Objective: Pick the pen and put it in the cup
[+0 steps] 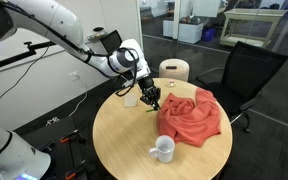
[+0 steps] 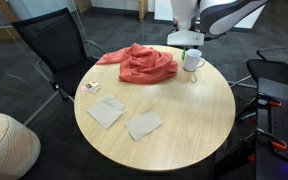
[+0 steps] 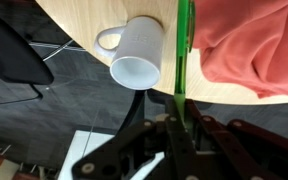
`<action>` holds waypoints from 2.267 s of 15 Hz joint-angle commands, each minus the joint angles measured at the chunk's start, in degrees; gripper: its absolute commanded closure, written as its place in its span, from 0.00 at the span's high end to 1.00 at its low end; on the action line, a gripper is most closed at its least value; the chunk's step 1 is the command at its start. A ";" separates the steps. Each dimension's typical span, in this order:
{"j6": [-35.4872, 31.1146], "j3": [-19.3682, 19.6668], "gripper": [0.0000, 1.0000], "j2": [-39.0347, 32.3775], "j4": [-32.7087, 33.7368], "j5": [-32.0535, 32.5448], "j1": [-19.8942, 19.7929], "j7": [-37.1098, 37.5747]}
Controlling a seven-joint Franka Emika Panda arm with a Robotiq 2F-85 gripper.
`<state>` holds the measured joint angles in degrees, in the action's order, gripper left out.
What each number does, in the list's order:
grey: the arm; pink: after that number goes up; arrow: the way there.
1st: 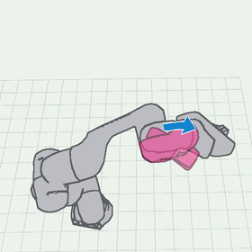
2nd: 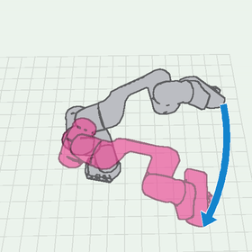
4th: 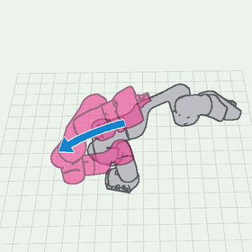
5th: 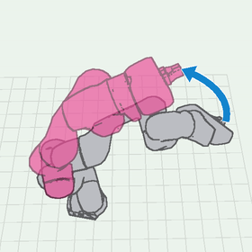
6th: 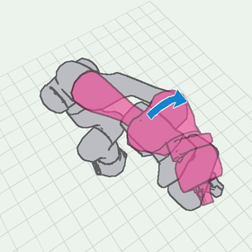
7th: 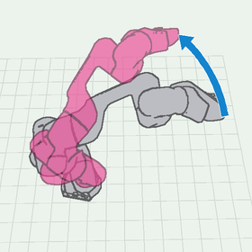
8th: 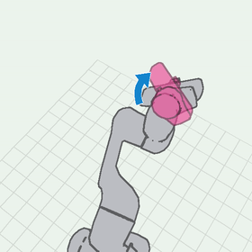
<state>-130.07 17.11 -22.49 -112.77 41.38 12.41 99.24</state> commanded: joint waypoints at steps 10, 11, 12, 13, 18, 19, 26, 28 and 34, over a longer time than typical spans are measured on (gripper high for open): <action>34.99 -7.83 0.03 -0.22 4.21 11.93 -2.75 30.52; 36.90 -8.20 0.03 -0.32 4.53 12.38 -3.15 31.82; 38.52 -8.53 0.03 -0.43 4.79 13.04 -3.59 32.88; 38.77 -8.97 0.03 -0.26 4.61 13.86 -4.38 32.66; 34.61 -10.31 0.03 -0.15 3.92 19.32 -8.76 28.06; 33.48 -10.58 0.03 -0.49 4.03 20.09 -9.63 27.21; 28.05 -11.01 0.03 -5.62 7.15 22.62 -13.01 23.28; 27.67 -10.94 0.03 -7.34 8.56 22.94 -13.25 22.94; 26.58 -10.88 0.03 -12.10 12.67 23.39 -13.76 22.32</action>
<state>-102.55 6.88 -32.38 -103.02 64.16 -0.24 123.72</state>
